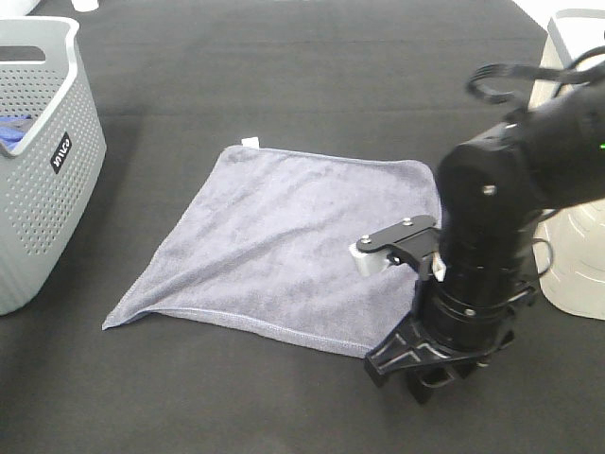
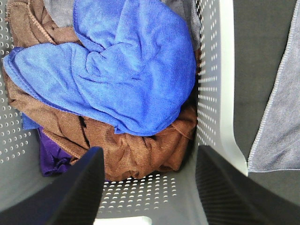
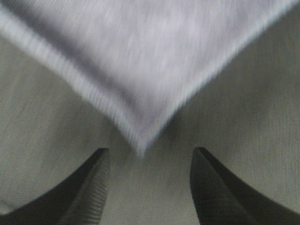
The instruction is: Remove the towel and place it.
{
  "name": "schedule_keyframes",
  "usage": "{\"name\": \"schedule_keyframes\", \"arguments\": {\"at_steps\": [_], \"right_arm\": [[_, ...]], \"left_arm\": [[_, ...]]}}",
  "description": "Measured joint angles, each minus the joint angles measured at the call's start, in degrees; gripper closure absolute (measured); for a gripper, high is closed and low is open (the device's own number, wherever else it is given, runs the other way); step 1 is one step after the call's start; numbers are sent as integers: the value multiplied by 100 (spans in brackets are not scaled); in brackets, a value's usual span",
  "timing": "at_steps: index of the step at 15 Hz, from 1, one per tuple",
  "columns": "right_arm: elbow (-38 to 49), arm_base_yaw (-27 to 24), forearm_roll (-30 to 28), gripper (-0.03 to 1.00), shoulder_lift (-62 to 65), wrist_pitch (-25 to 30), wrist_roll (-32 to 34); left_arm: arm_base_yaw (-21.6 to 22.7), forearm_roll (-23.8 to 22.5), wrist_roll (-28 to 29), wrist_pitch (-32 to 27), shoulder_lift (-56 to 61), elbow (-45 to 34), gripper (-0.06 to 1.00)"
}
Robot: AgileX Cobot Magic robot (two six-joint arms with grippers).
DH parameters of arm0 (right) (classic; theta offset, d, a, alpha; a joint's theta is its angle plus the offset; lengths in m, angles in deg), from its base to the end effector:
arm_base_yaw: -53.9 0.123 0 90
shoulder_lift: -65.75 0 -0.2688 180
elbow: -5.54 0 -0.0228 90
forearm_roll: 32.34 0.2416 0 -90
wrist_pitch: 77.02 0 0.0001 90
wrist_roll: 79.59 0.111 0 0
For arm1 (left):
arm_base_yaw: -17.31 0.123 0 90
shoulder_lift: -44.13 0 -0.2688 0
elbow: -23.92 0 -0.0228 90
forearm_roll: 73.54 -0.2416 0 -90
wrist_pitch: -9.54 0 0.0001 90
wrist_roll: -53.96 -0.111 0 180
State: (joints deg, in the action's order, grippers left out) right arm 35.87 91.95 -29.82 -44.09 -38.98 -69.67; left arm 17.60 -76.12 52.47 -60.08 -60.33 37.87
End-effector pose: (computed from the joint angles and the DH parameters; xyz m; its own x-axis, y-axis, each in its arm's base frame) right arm 0.2083 0.1669 0.0940 -0.8974 -0.4405 -0.0254 -0.4412 0.8968 0.0330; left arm 0.3465 0.0064 0.2996 -0.9403 0.0369 -0.3382 0.0198 0.9984 0.0538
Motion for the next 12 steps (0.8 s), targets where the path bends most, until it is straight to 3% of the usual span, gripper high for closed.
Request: {"name": "schedule_keyframes", "arguments": {"at_steps": [3,6,9,12], "right_arm": [[132,0,430,49,441,-218,-539],[-355,0,464,49,195,-647,-544],[-1026,0,470,49,-521,-808,-533],[-1043,0,470,49,-957,-796,-533]], "left_arm": [[0,0,0,0,0,0,40],[0,69,0,0,0,0,40],[0,206,0,0,0,0,40],[0,206,0,0,0,0,40]]}}
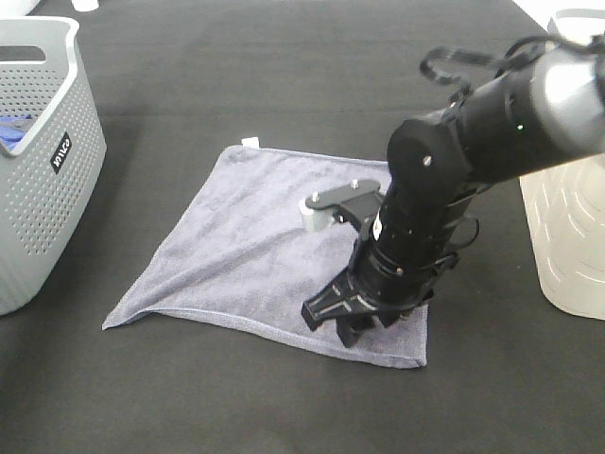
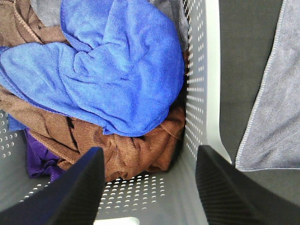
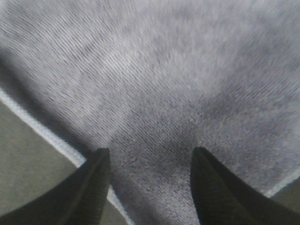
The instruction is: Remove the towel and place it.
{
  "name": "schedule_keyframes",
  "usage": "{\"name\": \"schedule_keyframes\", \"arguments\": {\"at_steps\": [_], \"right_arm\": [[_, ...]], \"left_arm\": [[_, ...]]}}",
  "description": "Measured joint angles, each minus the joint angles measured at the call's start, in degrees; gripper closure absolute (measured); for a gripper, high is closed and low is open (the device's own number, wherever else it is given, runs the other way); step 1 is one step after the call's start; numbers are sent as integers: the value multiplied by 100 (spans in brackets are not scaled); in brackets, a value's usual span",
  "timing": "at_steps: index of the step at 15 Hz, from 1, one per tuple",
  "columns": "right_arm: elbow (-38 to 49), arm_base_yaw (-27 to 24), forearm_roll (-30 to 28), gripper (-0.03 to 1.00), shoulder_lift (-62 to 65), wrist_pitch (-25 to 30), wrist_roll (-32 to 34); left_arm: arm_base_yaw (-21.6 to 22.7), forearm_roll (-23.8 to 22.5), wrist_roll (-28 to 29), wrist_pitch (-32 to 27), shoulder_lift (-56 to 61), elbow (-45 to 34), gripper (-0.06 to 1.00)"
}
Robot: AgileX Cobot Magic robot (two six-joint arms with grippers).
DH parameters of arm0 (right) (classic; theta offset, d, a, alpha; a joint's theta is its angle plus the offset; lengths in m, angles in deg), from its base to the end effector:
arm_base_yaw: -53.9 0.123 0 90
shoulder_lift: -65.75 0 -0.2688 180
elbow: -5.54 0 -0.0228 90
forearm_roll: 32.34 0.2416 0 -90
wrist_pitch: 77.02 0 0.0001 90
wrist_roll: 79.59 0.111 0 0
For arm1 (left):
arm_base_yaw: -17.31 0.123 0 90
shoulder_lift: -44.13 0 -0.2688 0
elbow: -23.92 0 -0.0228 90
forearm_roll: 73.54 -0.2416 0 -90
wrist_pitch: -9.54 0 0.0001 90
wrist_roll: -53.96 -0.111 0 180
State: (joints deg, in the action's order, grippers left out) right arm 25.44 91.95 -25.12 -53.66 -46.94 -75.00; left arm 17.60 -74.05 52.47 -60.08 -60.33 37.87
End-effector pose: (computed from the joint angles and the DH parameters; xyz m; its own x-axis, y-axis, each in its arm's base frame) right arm 0.2536 0.2074 0.0800 -0.8772 -0.4481 -0.1725 -0.4677 0.8786 0.0961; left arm 0.3465 0.0027 0.2995 -0.9403 0.0243 -0.3395 0.0195 0.9997 0.0177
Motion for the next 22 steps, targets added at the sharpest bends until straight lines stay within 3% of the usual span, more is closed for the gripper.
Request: {"name": "schedule_keyframes", "arguments": {"at_steps": [4,11,18,22], "right_arm": [[69,0,52,49,-17,338,0],[762,0,223,50,332,183,-6],[1169,0,218,50,1134,458,-6],[1169,0,69,50,2441,1301,-6]], "left_arm": [[0,-6,6,0,0,0,40],[0,-23,-6,0,0,0,40],[0,-40,-6,0,0,0,40],[0,-40,0,0,0,0,40]]}}
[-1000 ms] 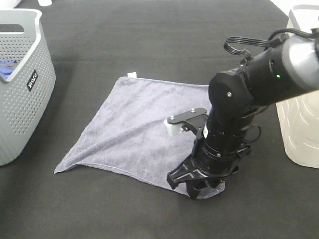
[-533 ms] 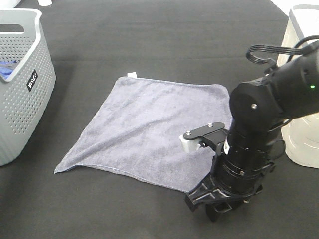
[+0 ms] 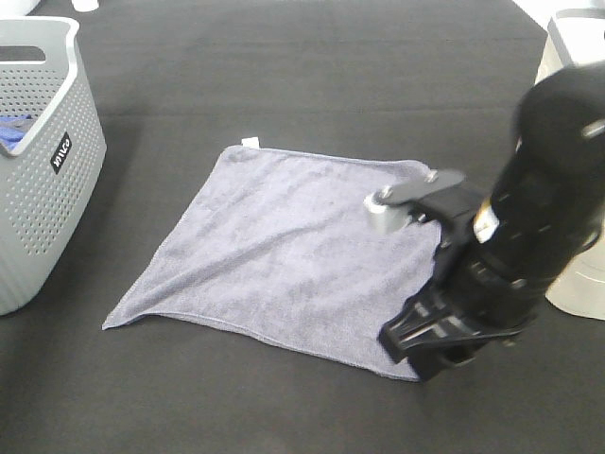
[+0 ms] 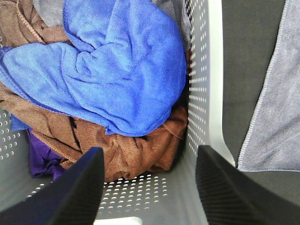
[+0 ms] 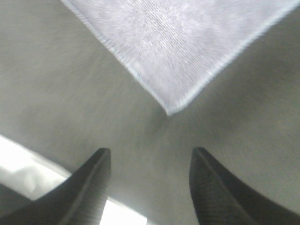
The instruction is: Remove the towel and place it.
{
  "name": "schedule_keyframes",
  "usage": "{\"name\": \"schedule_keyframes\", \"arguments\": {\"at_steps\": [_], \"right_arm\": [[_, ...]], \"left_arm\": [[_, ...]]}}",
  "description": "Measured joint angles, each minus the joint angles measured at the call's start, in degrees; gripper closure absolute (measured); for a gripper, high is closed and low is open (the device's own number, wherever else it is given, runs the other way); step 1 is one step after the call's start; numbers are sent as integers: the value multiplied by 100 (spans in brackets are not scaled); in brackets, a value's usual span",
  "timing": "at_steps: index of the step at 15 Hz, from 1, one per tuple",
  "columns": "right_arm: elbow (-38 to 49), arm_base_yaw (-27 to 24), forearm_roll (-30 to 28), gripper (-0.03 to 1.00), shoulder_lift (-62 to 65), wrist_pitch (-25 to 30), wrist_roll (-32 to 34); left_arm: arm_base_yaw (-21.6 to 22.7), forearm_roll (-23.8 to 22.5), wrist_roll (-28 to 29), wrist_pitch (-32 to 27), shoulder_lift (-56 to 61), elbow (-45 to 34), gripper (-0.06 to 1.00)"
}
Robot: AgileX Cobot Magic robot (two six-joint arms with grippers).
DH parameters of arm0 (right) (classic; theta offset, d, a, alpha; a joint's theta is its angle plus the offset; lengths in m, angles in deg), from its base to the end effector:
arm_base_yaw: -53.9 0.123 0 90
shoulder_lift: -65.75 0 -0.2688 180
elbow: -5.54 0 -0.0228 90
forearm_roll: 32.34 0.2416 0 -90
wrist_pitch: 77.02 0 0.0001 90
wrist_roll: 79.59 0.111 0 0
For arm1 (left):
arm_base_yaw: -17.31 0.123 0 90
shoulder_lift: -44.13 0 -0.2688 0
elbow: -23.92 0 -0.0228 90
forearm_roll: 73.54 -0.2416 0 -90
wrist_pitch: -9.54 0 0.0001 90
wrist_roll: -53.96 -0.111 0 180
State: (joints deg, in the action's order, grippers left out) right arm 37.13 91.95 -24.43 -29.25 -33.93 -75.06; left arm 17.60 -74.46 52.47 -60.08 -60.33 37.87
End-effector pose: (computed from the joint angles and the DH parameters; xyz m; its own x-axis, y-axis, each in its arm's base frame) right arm 0.1914 0.1631 0.1564 -0.8739 -0.4574 -0.1643 -0.4784 0.8694 0.1239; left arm 0.3465 0.0034 0.2995 -0.9403 0.0268 -0.3393 0.0195 0.9995 0.0249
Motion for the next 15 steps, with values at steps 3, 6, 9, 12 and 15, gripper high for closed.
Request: {"name": "schedule_keyframes", "arguments": {"at_steps": [3,6,9,12,15], "right_arm": [[-355,0,-149,42,917,934,183],[-1278,0,-464,17,1243,2108,504],[-2126,-40,-1261,15,1249,2595,980],[-2681,-859,-1375,17,1249,2624,1014],[-2790,-1725,-1324,18,1404,2653,739]], "left_arm": [[0,0,52,0,0,0,39],[0,0,264,0,17,0,35],[0,-11,281,-6,327,0,35],[0,-229,281,-6,934,-52,35],[0,-355,281,-6,1713,-676,35]]}}
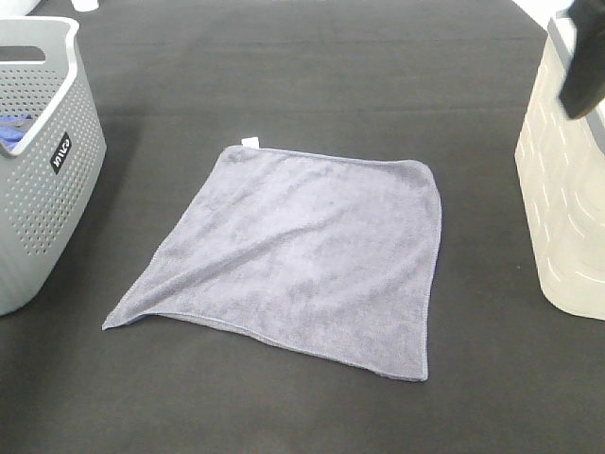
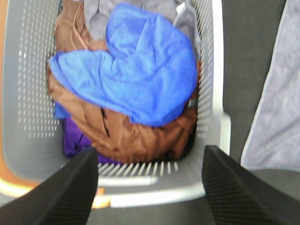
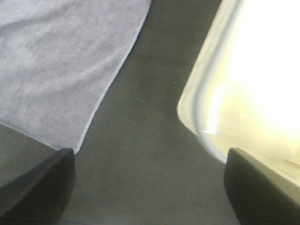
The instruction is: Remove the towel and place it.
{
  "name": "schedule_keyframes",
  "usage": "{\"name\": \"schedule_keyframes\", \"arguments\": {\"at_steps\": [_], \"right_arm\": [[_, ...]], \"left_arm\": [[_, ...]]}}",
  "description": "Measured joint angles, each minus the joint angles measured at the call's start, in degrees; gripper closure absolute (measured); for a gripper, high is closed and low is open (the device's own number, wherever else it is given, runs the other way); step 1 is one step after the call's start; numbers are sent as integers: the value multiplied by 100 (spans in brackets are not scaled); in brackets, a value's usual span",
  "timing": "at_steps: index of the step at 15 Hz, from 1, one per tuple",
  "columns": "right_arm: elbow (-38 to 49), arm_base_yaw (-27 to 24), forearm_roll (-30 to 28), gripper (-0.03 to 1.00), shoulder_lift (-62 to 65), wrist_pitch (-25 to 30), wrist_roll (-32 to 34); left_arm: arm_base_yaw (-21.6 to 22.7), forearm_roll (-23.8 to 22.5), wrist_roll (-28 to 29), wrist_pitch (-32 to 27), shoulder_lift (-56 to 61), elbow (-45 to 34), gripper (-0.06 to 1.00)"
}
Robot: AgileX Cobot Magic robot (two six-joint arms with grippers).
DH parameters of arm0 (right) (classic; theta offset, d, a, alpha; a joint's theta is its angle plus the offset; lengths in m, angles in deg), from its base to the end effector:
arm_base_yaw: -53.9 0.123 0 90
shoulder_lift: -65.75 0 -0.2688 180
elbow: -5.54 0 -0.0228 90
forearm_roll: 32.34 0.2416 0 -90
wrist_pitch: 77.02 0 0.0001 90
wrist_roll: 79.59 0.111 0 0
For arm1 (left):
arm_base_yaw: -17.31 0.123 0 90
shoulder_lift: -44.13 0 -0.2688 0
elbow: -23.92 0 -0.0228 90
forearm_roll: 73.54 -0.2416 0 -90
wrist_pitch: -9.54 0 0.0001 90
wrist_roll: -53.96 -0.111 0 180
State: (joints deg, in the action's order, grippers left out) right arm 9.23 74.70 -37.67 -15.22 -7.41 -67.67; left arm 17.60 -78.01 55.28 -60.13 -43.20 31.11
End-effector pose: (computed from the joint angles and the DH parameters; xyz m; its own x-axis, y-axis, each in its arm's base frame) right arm 0.2318 0.0777 0.3341 -0.8842 -0.1498 -0.4424 -0.1664 0.9860 -0.0011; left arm 0.2772 0.0095 0.3597 -0.8640 -0.0003 -0.5035 -0.0383 0.9971 0.0652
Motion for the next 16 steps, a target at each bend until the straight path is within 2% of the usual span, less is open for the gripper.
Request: {"name": "schedule_keyframes", "arguments": {"at_steps": [3,8,12,16], "right_arm": [[155,-52,149,19,819,0,0],[1621,-52,246,19,2859,17,0],[2699,-52,178,19,4515,29,0],[3724,-52,178,19,5569,29,-57]], "left_arm": [[0,69,23,-6,1238,-1049,35],[0,-23,23,-17,3220,-2584,35],[0,-57,23,-23,4767,-3226,35],[0,286,23,-23,6108,-3873,35]]}}
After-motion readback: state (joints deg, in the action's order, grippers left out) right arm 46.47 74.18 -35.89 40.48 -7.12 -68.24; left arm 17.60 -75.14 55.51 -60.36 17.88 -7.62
